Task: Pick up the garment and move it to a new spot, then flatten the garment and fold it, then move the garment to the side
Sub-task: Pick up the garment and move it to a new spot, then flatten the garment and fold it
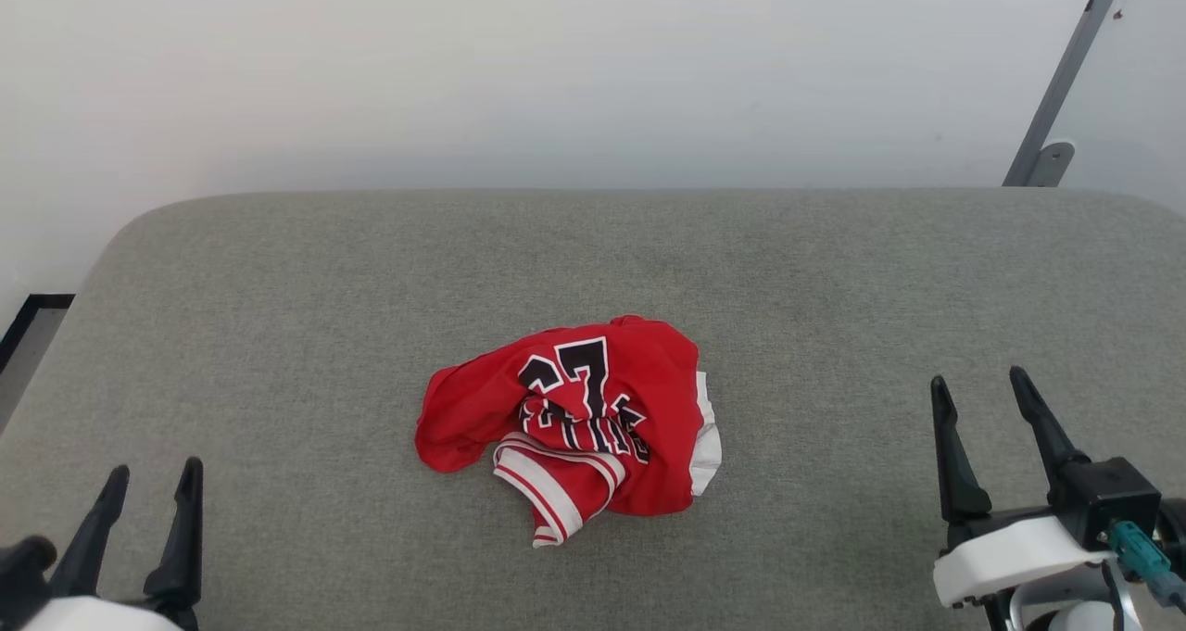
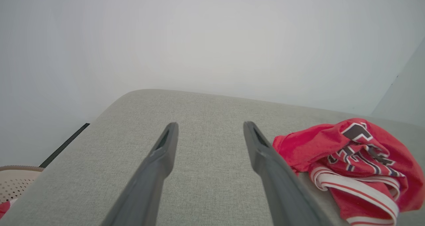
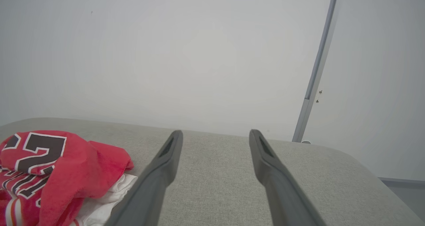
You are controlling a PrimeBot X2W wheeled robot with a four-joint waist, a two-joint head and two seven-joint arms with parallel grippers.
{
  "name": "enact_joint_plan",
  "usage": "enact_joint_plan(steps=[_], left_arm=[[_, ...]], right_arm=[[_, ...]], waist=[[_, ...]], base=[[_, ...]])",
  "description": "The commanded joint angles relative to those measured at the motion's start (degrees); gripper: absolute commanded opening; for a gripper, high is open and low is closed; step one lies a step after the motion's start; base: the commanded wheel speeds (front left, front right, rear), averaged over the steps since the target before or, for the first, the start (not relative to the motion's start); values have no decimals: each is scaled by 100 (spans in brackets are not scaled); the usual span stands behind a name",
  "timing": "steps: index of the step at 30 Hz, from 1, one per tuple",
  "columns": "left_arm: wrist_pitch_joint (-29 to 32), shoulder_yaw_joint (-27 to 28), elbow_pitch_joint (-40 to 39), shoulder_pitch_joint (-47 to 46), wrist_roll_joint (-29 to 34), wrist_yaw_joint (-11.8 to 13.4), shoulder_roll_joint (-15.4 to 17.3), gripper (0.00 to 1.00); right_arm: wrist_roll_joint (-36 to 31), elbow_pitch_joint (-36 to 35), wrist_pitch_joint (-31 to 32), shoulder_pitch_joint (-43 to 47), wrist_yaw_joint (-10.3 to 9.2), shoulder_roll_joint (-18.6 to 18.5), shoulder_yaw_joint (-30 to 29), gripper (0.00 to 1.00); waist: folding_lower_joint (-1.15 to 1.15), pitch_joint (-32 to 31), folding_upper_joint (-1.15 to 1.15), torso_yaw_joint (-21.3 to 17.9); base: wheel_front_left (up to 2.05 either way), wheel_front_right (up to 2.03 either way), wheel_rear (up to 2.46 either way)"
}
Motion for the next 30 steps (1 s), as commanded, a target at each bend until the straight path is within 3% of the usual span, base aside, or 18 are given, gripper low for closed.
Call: enact_joint_plan(steps=[1, 12, 30], left_arm=[[-39, 125, 11, 108, 117, -94, -76, 100], [-39, 670, 151, 253, 511, -544, -502, 100], [-37, 658, 302, -9, 755, -793, -1011, 100]], right_arm=[[38, -3, -27, 53, 1, 12, 17, 100], [57, -61, -27, 179, 0, 44, -2, 100], [172, 146, -26, 201, 0, 76, 51, 100]], waist=[[0, -6, 0, -6], [0, -17, 0, 35], [0, -38, 0, 568]], base=[[0, 0, 0], [0, 0, 0], [0, 0, 0]])
